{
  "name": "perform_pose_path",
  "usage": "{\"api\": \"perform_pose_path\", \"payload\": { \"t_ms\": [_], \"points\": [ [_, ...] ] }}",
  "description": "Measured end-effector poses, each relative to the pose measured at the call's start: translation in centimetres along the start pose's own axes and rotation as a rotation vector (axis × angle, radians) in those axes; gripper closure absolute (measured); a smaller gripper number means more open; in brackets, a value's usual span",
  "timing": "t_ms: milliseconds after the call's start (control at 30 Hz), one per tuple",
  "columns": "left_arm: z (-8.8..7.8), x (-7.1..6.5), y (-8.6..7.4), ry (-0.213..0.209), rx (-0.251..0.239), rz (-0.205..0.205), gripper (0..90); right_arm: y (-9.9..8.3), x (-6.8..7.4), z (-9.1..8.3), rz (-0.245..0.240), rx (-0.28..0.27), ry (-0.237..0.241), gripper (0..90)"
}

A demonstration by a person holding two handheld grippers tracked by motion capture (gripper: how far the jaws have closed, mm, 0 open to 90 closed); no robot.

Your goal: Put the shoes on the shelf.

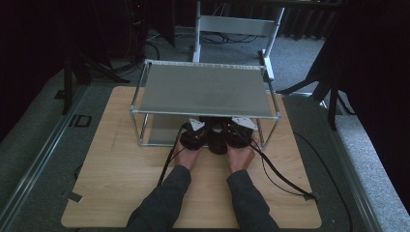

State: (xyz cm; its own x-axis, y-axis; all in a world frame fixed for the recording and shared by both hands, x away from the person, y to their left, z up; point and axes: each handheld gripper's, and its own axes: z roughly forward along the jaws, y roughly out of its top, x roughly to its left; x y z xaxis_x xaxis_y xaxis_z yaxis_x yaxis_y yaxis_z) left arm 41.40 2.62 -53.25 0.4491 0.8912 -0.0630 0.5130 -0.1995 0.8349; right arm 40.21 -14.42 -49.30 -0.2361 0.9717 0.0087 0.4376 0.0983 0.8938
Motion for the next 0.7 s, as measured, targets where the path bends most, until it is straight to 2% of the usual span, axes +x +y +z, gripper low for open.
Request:
{"api": "perform_pose_path", "payload": {
  "t_ms": [67,133,167,200,267,333,400,500,567,600,700],
  "points": [
    [-0.1,0.3,0.1,-0.008,0.004,-0.010,67.8,0.0,0.0,-0.6,-0.024,-0.037,-0.003,41.8],
    [-0.3,0.3,0.0,-0.010,0.009,-0.016,63.4,0.1,-0.1,-0.9,-0.023,-0.045,0.007,40.1],
    [-0.5,0.2,0.0,-0.012,0.008,-0.040,63.4,0.1,-0.2,-1.3,-0.023,-0.051,0.016,39.6],
    [-1.0,0.3,0.0,-0.018,0.005,-0.022,59.2,-0.1,-0.5,-2.2,-0.028,-0.062,0.033,38.2],
    [-1.7,0.4,0.0,-0.034,-0.004,-0.025,55.5,-0.4,-0.8,-3.3,-0.065,-0.082,0.037,37.2],
    [-2.2,0.4,-0.1,-0.043,-0.013,-0.031,51.6,-0.7,-1.3,-4.4,-0.083,-0.093,0.032,35.8],
    [-3.2,0.2,-0.4,-0.069,-0.019,-0.033,48.0,-1.1,-2.1,-5.4,-0.094,-0.106,0.029,34.5],
    [-4.1,-0.1,-0.7,-0.097,-0.021,-0.022,42.8,-1.8,-3.6,-6.2,-0.099,-0.083,0.027,32.9],
    [-4.1,-0.1,-0.7,-0.097,-0.021,-0.022,41.3,-2.1,-4.1,-6.2,-0.094,-0.071,0.029,32.9],
    [-4.6,-0.7,-1.0,-0.121,-0.015,-0.001,37.5,-2.9,-5.2,-6.0,-0.084,-0.038,0.036,32.2],
    [-4.4,-1.6,-1.2,-0.132,-0.002,0.040,32.8,-3.8,-6.1,-5.4,-0.072,0.007,0.062,31.8]
  ]
}}
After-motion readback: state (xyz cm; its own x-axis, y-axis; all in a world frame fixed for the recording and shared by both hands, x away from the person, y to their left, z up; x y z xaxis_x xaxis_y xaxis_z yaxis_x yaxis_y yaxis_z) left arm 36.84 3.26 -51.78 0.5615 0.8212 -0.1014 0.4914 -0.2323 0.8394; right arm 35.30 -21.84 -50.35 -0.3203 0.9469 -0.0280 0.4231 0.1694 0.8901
